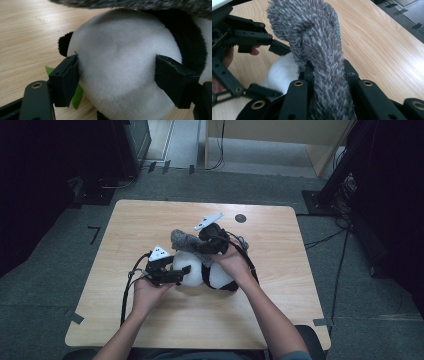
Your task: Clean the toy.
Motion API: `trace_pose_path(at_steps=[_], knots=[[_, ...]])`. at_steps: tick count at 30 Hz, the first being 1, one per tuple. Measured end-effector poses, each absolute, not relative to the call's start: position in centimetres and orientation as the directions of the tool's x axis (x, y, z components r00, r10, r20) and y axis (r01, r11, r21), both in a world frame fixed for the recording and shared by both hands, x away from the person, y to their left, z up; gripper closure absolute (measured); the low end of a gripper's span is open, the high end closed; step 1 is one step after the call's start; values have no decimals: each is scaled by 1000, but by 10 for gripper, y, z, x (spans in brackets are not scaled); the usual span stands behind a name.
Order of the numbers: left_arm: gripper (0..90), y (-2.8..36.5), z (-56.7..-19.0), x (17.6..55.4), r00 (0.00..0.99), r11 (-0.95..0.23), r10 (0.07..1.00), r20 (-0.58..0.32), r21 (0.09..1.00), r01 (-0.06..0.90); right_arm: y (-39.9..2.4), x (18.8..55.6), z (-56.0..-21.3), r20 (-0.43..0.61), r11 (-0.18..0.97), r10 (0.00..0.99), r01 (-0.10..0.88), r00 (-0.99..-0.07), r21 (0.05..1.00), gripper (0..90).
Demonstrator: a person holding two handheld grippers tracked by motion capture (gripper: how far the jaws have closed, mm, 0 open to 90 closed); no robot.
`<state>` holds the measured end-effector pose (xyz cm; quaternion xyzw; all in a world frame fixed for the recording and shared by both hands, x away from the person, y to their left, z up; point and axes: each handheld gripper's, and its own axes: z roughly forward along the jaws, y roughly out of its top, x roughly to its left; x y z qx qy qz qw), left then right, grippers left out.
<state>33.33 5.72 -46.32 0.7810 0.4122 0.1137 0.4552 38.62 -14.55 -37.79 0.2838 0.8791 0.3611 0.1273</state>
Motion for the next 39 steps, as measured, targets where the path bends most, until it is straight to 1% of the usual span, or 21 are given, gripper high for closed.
trace_pose_path(at_steps=[5,9,16,23,28,39], knots=[[222,57,-463,333,632,-244,749,-198,805,541,-131,385,-381,-21,587,568,387,-823,711,728],[222,56,-463,333,628,-241,752,-199,804,544,-122,385,-392,-18,615,557,398,-830,680,724],[223,57,-465,334,630,-248,752,-193,803,542,-130,388,-395,7,607,562,418,-827,676,722],[223,58,-465,336,632,-250,747,-206,794,555,-154,387,-392,-6,593,609,451,-793,667,722],[223,58,-466,338,638,-248,741,-212,795,553,-180,383,-391,13,551,653,486,-758,678,724],[222,60,-467,342,648,-241,725,-233,796,555,-230,372,-380,27,474,726,529,-687,704,723]])
